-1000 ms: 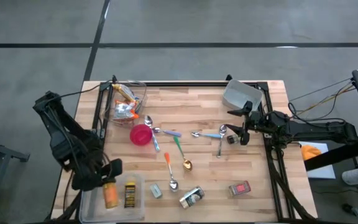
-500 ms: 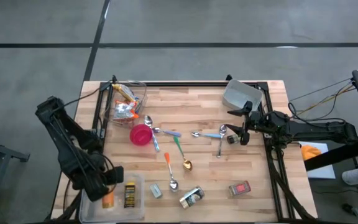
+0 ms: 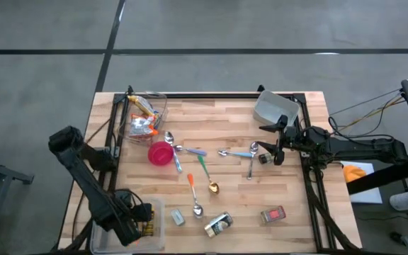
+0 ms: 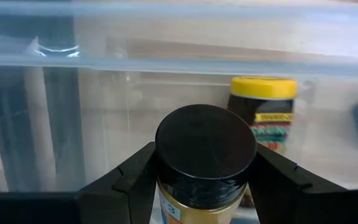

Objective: Pick & Place Food Item
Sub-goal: Put the brown seasoning bottle into the white bin

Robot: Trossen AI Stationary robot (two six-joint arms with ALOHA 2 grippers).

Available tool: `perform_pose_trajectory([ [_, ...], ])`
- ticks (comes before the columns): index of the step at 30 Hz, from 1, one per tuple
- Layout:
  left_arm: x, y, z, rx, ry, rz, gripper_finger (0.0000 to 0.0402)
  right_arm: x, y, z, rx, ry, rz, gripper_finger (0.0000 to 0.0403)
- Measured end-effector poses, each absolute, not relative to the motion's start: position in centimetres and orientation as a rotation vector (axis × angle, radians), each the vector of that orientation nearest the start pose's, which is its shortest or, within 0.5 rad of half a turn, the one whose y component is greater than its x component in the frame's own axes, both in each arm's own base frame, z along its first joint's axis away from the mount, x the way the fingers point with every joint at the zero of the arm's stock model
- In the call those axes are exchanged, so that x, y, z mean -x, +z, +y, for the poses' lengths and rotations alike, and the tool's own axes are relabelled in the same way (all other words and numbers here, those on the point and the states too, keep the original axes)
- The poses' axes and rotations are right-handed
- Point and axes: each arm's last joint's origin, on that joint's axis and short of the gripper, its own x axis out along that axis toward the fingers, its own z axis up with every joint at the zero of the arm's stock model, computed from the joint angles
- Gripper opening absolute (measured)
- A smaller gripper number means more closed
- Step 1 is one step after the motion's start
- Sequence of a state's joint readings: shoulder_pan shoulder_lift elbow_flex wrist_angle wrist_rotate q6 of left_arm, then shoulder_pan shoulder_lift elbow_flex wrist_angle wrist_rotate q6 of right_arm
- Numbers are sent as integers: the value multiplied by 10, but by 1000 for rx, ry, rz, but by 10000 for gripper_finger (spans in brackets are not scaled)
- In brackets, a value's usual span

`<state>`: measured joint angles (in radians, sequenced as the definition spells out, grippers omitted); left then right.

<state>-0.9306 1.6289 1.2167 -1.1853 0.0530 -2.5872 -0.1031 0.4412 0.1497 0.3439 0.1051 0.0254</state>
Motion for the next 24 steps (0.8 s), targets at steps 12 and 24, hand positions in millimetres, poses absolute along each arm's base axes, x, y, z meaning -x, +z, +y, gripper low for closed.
perform_pose_trajectory([
  [12,-175,195,-238,1134,1384,1204,204,-129,208,-16,-25,-208,-55,290],
  [24,-173,183,-233,1122,1404,1170,206,-129,208,-16,-25,-207,-51,290],
])
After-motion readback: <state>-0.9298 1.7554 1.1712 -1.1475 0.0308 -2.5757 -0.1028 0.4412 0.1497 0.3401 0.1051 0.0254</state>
